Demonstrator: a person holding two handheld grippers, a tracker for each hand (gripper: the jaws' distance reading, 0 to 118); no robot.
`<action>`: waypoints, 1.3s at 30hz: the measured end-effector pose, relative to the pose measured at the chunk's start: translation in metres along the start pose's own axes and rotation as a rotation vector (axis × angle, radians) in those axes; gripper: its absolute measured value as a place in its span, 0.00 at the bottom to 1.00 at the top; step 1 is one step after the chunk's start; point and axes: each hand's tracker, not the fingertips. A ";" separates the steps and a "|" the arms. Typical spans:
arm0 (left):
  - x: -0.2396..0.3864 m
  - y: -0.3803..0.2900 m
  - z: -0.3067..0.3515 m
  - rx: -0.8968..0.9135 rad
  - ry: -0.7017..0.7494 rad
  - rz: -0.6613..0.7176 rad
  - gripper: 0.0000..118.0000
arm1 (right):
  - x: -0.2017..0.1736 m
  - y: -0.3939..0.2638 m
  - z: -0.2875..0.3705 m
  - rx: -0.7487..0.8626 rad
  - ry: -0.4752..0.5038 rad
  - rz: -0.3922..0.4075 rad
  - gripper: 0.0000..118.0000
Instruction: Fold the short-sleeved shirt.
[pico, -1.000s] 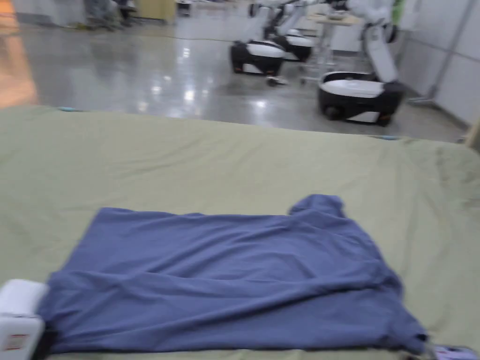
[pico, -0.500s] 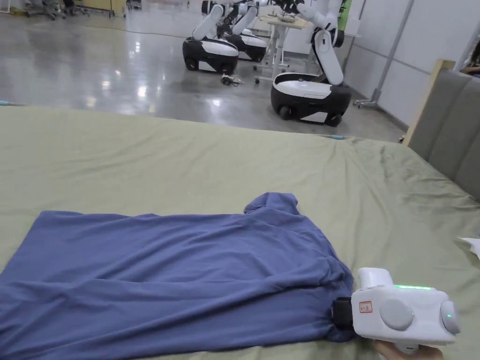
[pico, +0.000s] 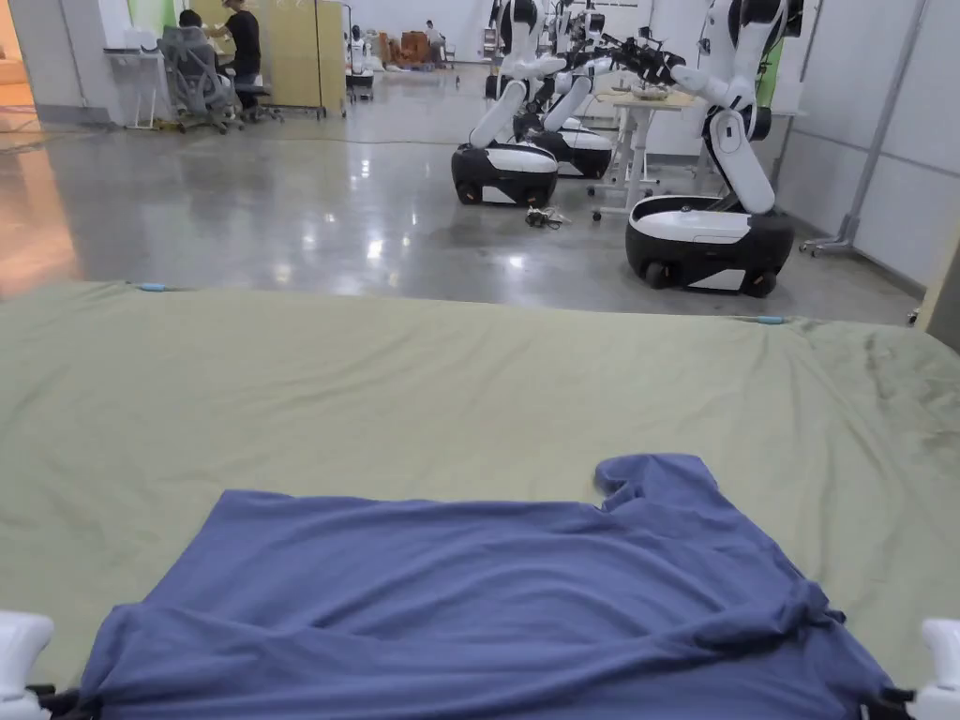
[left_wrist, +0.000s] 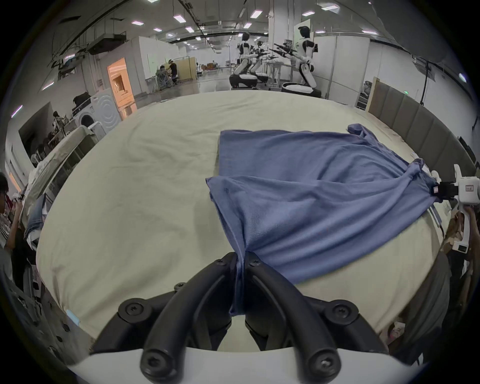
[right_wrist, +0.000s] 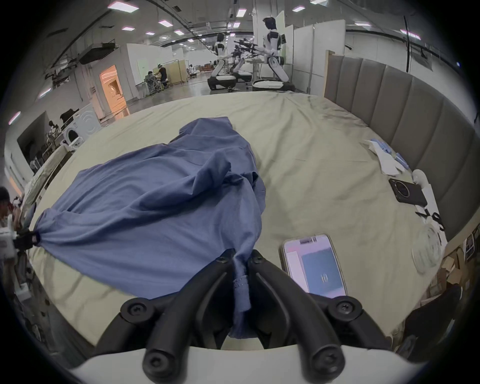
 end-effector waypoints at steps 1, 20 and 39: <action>-0.002 -0.008 0.009 -0.003 -0.015 -0.003 0.04 | 0.002 -0.010 0.010 -0.002 0.005 -0.009 0.07; -0.004 -0.064 0.097 0.376 -0.010 0.049 0.75 | 0.000 -0.076 0.060 0.183 0.027 -0.015 0.85; 0.094 -0.065 0.156 0.726 -0.033 -0.083 0.03 | -0.065 -0.077 0.126 0.475 0.141 0.130 0.00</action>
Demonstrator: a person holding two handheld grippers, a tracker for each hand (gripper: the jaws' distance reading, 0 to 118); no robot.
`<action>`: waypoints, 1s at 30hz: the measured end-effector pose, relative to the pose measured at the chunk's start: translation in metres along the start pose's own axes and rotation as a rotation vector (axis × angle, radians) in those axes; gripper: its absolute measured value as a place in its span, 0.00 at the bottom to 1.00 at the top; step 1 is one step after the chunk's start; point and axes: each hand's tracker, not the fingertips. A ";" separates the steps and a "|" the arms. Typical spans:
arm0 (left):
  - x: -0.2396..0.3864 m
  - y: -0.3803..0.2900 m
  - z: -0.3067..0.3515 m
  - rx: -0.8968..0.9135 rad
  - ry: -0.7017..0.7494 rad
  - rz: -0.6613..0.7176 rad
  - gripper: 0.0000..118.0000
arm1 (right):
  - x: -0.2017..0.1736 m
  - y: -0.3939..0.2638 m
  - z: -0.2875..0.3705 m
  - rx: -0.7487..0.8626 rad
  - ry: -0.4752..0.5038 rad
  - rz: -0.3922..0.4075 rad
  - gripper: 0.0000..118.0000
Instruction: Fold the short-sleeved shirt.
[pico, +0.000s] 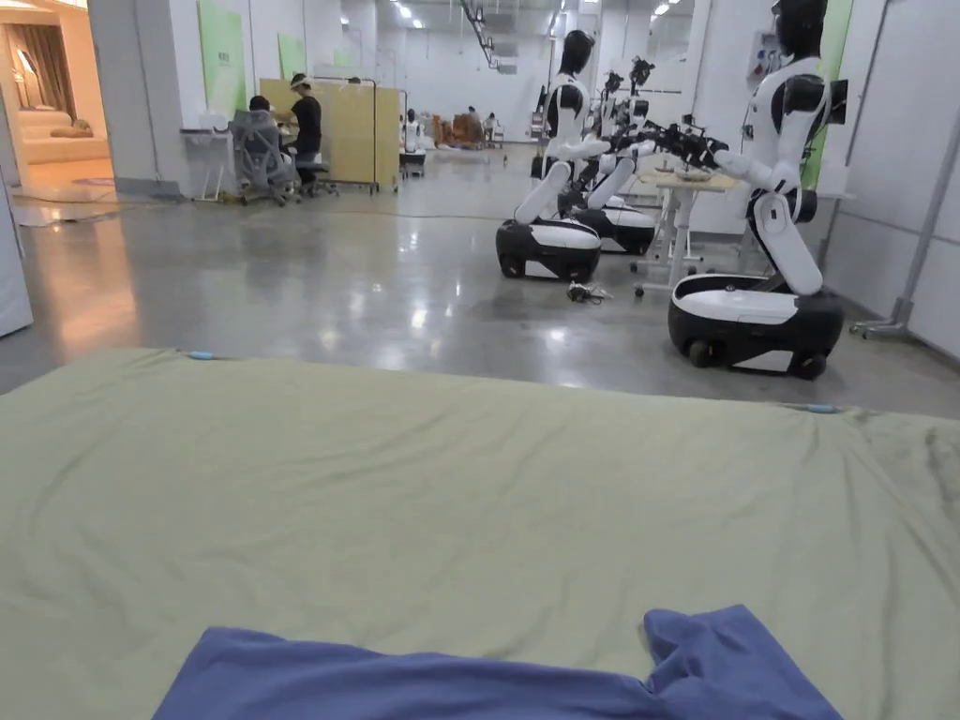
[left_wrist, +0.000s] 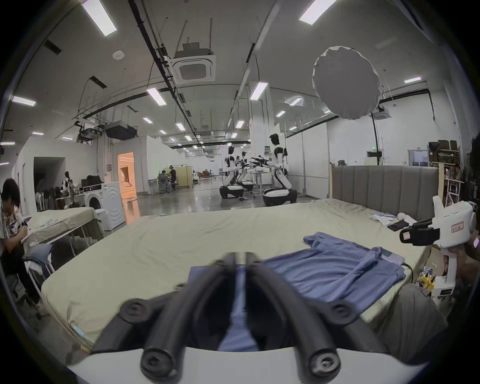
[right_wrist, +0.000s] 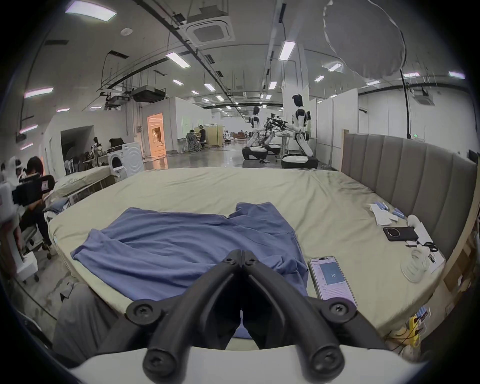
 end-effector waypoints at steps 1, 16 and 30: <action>0.000 0.001 0.000 -0.003 -0.012 0.007 0.03 | 0.000 0.001 -0.001 -0.008 0.011 -0.002 0.00; -0.067 0.009 -0.135 -0.317 -0.135 0.210 0.11 | 0.003 -0.003 -0.017 -0.036 0.109 -0.034 0.00; -0.138 -0.055 -0.390 -0.769 0.097 0.433 0.61 | 0.030 -0.020 -0.038 -0.109 0.063 -0.042 0.00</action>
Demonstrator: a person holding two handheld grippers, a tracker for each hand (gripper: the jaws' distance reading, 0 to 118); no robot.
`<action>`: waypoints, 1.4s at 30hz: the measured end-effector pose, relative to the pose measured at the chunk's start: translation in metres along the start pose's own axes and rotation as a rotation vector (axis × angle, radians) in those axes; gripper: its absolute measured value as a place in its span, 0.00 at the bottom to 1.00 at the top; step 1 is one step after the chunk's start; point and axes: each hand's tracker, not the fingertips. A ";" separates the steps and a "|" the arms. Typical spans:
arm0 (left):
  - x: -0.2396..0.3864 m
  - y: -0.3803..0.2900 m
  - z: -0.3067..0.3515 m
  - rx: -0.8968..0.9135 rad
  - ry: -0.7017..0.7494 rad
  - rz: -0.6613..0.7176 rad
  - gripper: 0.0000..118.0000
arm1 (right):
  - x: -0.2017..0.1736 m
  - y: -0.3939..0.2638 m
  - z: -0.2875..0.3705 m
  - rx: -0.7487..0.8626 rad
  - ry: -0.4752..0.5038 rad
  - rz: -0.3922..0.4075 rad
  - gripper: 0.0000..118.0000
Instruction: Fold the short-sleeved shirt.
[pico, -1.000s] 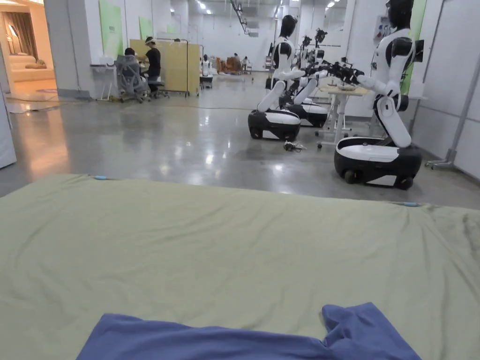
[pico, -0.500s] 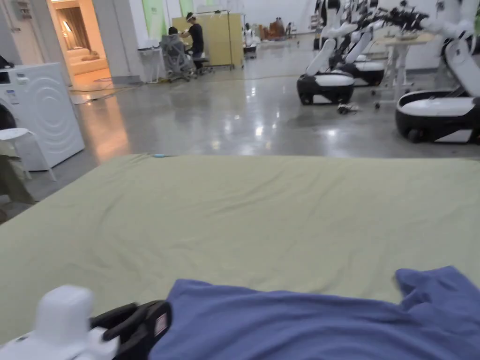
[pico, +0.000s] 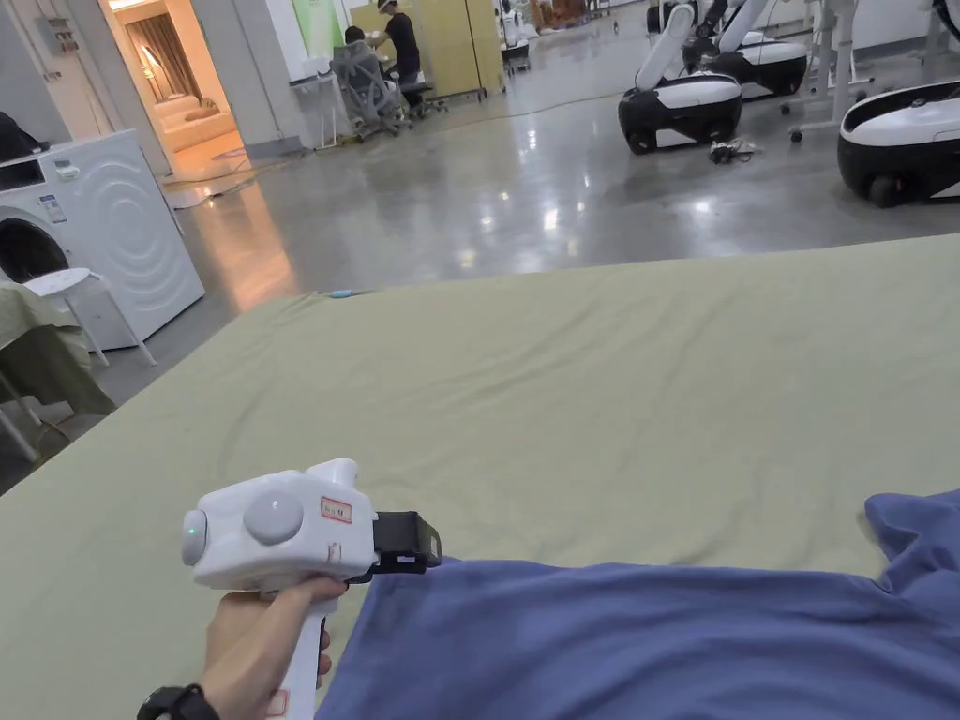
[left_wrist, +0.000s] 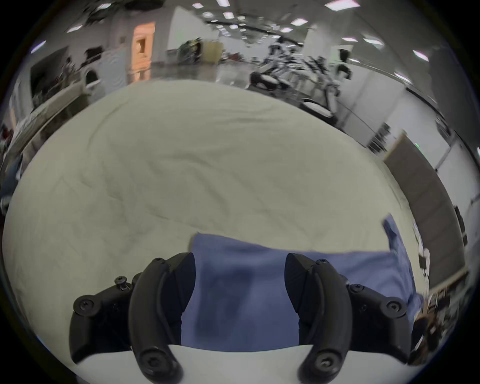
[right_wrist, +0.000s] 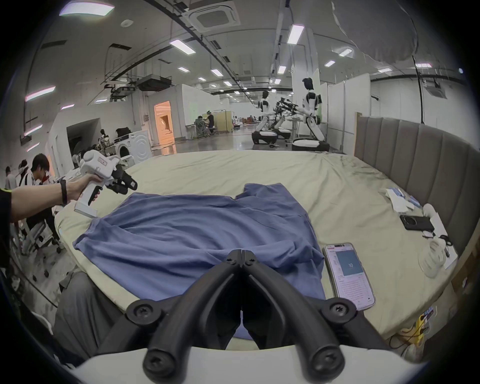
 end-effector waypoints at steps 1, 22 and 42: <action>0.001 0.003 -0.011 -0.039 0.036 -0.007 0.60 | 0.006 -0.001 -0.002 -0.008 0.001 -0.024 0.00; 0.043 -0.012 -0.040 -0.214 0.197 -0.249 0.12 | 0.085 0.110 -0.147 -0.337 -0.017 -0.243 0.94; 0.042 -0.022 -0.030 -0.135 0.199 -0.282 0.12 | 0.056 0.064 -0.248 -0.622 -0.218 -0.095 0.00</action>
